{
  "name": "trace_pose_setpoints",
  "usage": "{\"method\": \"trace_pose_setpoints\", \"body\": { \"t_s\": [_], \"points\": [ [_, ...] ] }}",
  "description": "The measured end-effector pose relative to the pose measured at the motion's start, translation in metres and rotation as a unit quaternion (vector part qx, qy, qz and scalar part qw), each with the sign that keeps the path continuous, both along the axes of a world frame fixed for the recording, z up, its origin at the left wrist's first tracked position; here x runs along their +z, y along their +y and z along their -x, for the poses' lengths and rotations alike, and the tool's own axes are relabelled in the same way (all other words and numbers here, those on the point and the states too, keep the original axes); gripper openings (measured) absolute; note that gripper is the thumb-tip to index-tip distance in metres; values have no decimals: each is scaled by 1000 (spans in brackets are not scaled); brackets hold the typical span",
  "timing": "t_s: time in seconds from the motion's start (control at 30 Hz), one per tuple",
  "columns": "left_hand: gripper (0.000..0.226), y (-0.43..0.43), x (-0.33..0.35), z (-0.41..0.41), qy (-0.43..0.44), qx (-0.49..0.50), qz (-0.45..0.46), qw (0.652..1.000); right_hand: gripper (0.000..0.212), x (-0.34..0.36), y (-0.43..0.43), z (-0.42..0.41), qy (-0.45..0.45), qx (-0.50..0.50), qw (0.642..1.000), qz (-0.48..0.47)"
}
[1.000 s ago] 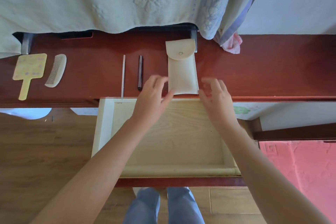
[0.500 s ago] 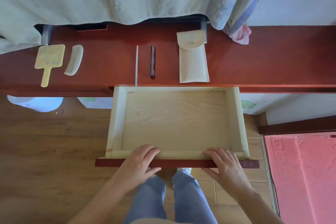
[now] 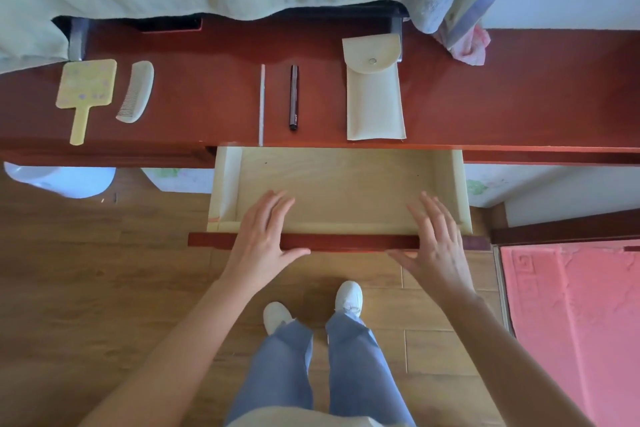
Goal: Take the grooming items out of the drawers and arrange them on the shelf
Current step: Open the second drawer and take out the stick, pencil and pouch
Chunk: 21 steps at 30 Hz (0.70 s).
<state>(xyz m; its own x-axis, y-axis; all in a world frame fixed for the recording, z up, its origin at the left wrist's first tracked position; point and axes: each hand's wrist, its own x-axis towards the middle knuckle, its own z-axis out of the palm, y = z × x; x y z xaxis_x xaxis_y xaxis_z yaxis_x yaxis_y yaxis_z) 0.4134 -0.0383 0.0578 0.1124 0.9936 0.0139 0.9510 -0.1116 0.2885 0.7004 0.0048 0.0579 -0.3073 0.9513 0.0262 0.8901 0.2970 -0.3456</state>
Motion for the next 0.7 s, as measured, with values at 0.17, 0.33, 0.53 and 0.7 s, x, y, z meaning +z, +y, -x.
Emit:
{"method": "trace_pose_setpoints", "body": {
  "t_s": [0.17,0.33,0.53,0.7],
  "points": [
    [96,39,-4,3,17,43,-28,999,101,-2,44,11,-34,-19,999,-16],
    [93,75,-11,5,48,49,-48,996,97,-7,83,20,-83,-12,995,-52],
    [80,99,-15,1,63,59,-73,994,84,-15,100,32,-80,-32,992,-89],
    [75,109,-17,-1,78,64,-82,991,74,-20,108,38,-97,-49,987,-118]
  ]
}}
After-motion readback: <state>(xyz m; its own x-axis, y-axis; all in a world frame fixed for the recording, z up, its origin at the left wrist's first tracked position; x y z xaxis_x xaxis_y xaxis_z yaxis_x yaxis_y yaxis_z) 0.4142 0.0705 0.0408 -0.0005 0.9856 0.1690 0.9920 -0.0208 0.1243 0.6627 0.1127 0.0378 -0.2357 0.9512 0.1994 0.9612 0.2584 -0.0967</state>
